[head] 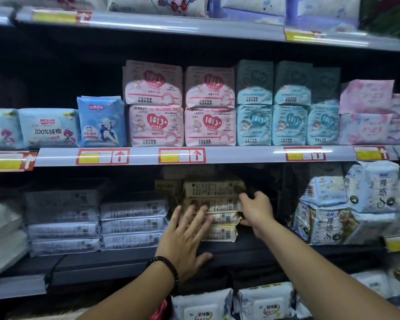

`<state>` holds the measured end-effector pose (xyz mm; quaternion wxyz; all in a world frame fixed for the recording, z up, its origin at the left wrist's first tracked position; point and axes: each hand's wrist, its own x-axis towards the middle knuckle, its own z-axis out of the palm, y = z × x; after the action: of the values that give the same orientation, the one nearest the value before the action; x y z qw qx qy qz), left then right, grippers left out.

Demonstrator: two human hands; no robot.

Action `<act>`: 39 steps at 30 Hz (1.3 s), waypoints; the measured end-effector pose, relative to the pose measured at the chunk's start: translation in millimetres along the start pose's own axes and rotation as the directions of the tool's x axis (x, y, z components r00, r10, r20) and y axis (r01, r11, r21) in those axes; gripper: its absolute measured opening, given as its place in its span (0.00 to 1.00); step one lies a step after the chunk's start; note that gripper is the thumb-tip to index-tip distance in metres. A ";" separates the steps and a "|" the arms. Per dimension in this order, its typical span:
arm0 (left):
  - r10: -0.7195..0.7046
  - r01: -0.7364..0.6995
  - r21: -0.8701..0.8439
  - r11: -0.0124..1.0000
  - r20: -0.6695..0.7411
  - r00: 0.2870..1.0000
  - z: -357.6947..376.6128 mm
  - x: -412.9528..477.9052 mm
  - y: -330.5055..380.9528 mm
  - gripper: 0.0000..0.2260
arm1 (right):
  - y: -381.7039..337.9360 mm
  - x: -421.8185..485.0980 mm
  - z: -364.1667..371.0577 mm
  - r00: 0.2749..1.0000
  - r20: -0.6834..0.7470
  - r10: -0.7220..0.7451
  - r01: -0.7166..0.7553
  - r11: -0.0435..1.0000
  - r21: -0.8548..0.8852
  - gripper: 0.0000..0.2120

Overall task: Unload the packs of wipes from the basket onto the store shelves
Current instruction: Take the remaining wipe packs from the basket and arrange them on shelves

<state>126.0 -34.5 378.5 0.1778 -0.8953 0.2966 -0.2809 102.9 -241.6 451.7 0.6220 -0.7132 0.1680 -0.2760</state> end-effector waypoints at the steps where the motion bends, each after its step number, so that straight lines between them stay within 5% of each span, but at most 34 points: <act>1: 0.000 0.000 0.008 1.000 -0.004 1.000 -2.3 0.8 2.7 0.40 | 0.4 0.2 0.7 1.000 0.001 -0.001 0.001 1.000 0.005 0.09; 8: -0.003 -0.003 -0.046 0.999 -0.122 0.993 -12.3 20.1 14.2 0.41 | 25.1 -14.4 9.5 0.969 0.226 0.097 -0.141 0.972 0.186 0.19; 12: -0.016 0.011 -0.072 0.997 -0.071 0.997 -10.3 27.1 12.7 0.40 | 36.7 -19.4 13.6 0.958 0.280 0.069 -0.163 0.931 0.327 0.12; 17: -0.043 0.039 -0.065 0.997 -0.059 0.997 -11.6 25.6 11.1 0.40 | 41.2 -7.3 20.1 0.939 0.328 0.099 -0.203 0.932 0.300 0.27; 25: -0.080 0.076 -0.053 0.996 -0.067 0.995 -8.6 19.0 0.7 0.38 | 41.0 -3.3 16.8 0.910 0.401 0.105 -0.227 0.937 0.267 0.24; 30: -0.064 0.063 -0.012 0.998 -0.057 0.996 -8.5 21.8 -3.2 0.38 | 84.5 26.6 28.0 0.911 0.402 0.092 -0.186 0.962 0.202 0.59; 34: -0.042 0.041 -0.009 0.999 -0.037 0.998 -9.2 22.1 -9.6 0.37 | 53.8 -1.7 24.8 0.868 0.486 0.104 -0.224 0.955 0.195 0.26; 39: -0.034 0.034 -0.001 0.999 0.006 0.999 -6.5 24.5 -10.6 0.39 | 50.0 -1.4 29.0 0.853 0.510 0.112 -0.246 0.947 0.205 0.31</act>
<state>142.9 -42.9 398.4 0.1735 -0.9012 0.2808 -0.2809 124.5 -226.2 400.3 0.7560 -0.6521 0.0326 -0.0457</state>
